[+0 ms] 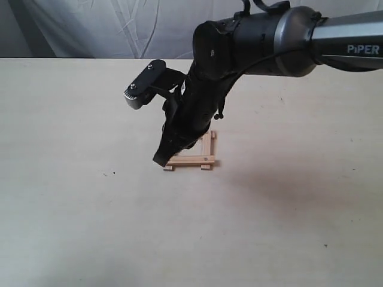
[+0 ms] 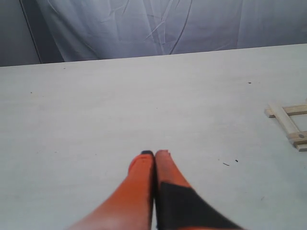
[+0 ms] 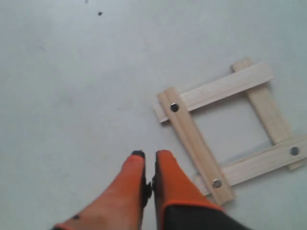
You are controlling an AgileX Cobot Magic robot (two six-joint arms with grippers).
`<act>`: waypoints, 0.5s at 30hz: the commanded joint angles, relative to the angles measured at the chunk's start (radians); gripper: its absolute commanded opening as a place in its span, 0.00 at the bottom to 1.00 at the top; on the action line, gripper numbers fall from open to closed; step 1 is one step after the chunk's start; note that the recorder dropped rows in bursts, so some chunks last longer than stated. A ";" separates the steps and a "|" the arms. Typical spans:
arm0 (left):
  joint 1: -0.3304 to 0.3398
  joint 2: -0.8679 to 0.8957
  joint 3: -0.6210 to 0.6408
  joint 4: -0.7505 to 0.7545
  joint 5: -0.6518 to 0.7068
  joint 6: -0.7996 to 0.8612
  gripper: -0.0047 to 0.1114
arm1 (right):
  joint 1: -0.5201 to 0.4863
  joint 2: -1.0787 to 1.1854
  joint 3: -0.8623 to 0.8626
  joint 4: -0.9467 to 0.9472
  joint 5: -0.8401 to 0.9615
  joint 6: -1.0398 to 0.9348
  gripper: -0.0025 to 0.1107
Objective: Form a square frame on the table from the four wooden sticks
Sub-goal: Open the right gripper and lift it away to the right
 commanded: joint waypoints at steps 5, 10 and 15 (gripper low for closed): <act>0.001 -0.006 0.004 0.000 -0.012 -0.001 0.04 | -0.038 -0.029 -0.002 0.097 0.195 0.111 0.02; 0.001 -0.006 0.004 0.000 -0.012 -0.001 0.04 | -0.128 -0.083 -0.002 0.094 0.240 0.255 0.02; 0.001 -0.006 0.004 0.000 -0.012 -0.001 0.04 | -0.250 -0.177 0.084 0.086 0.239 0.311 0.02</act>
